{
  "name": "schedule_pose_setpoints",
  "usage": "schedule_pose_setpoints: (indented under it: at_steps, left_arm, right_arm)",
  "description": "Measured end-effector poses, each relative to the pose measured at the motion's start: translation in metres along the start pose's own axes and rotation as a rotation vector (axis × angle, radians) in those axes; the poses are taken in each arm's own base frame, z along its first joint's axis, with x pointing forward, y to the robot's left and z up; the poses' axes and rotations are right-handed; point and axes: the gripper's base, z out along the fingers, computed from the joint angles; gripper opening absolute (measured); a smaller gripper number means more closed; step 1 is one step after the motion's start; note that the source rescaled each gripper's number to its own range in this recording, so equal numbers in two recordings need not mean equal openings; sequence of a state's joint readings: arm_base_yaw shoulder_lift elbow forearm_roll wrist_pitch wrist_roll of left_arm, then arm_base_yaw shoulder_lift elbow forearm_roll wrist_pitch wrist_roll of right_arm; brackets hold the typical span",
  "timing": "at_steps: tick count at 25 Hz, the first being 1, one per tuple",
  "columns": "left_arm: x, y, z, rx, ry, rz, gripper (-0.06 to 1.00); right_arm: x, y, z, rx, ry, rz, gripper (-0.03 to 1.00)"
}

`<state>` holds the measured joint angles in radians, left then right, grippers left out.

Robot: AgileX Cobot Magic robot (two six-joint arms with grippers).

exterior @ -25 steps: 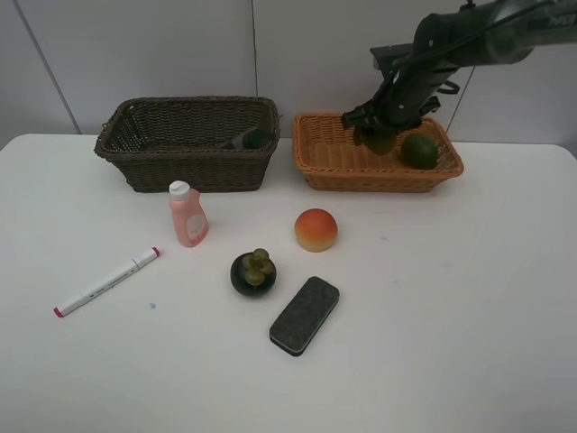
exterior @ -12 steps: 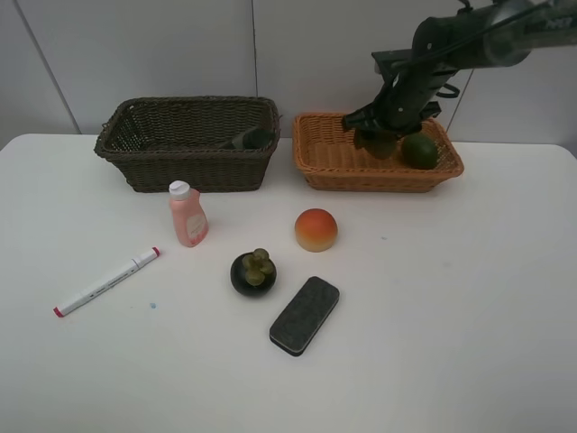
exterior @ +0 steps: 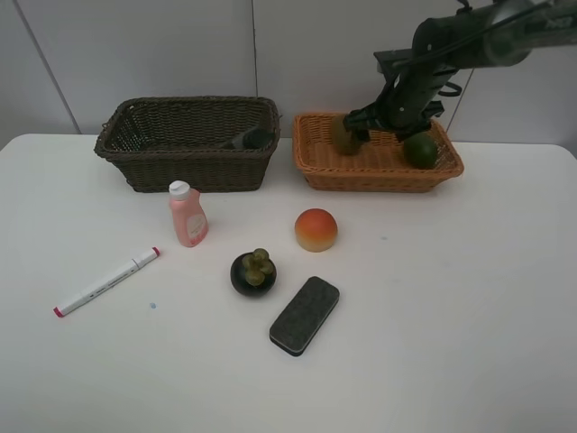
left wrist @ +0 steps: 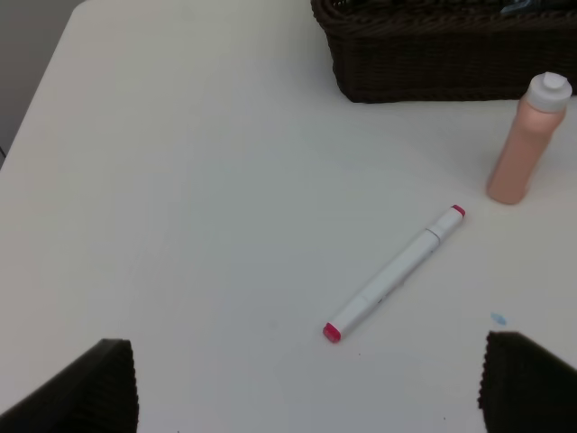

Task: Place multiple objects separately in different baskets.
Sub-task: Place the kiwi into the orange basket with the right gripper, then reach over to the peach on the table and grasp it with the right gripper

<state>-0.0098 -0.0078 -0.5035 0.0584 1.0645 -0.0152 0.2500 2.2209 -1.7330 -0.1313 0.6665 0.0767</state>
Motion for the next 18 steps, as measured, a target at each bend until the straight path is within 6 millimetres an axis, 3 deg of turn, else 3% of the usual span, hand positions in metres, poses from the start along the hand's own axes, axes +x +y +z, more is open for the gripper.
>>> schedule_pose_setpoints:
  at_steps: [9, 18]
  left_arm:
    - [0.000, 0.000, 0.000, 0.000, 0.000, 0.000, 1.00]
    - [0.000, 0.000, 0.000, 0.000, 0.000, 0.000, 1.00]
  right_arm:
    - [0.001, -0.001, -0.006, 0.002, 0.023, 0.003, 1.00]
    - [-0.004, 0.010, -0.055, 0.002, 0.063, -0.030, 1.00]
